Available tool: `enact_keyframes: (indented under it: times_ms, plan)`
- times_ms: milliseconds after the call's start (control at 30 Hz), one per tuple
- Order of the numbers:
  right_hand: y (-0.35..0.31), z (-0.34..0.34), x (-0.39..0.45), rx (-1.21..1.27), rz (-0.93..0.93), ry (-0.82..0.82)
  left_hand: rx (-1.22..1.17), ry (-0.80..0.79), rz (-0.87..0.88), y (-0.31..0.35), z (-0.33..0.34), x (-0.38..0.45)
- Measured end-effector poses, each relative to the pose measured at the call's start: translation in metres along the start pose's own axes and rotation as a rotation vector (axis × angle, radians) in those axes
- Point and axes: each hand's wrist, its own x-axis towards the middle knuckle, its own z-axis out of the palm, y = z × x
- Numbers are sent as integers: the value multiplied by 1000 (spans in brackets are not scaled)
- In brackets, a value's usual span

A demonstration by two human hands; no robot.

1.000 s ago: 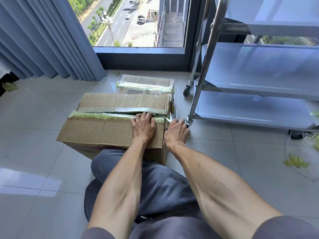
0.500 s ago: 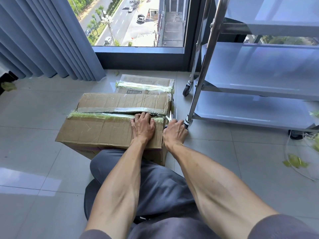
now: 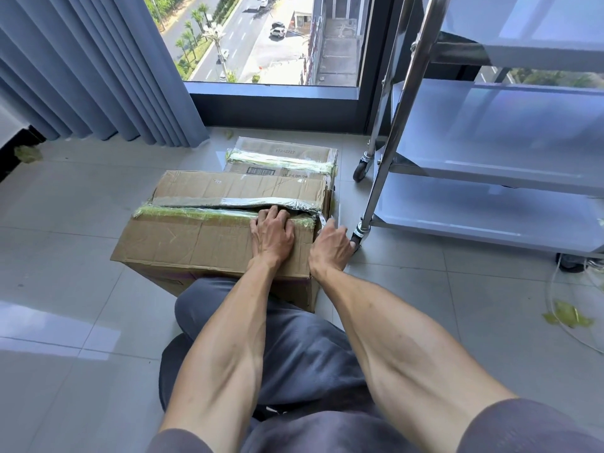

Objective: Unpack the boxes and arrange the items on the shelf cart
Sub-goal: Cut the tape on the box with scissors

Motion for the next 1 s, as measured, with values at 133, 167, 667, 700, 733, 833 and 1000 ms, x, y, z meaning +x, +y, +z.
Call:
enact_keyframes:
  times_ms: [133,167,667,700,733,833,1000]
  plan:
    - [-1,3,1,172,164,67,-35,-15,42,-8,-3,-4]
    - [1,3,1,242,230,91,-28,-13,49,-8,-4,-5]
    - [-50,22,-1,239,-71,58,-263,279,-516,-51,-49,18]
    - [-54,28,-5,226,-111,59,-193,270,-484,-60,-47,16]
    - [-58,33,-8,217,-139,60,-141,252,-454,-68,-46,15]
    - [-67,47,-12,176,-206,33,-16,191,-431,-87,-44,10]
    - [-78,67,-19,128,-258,-61,13,146,-440,-119,-47,5]
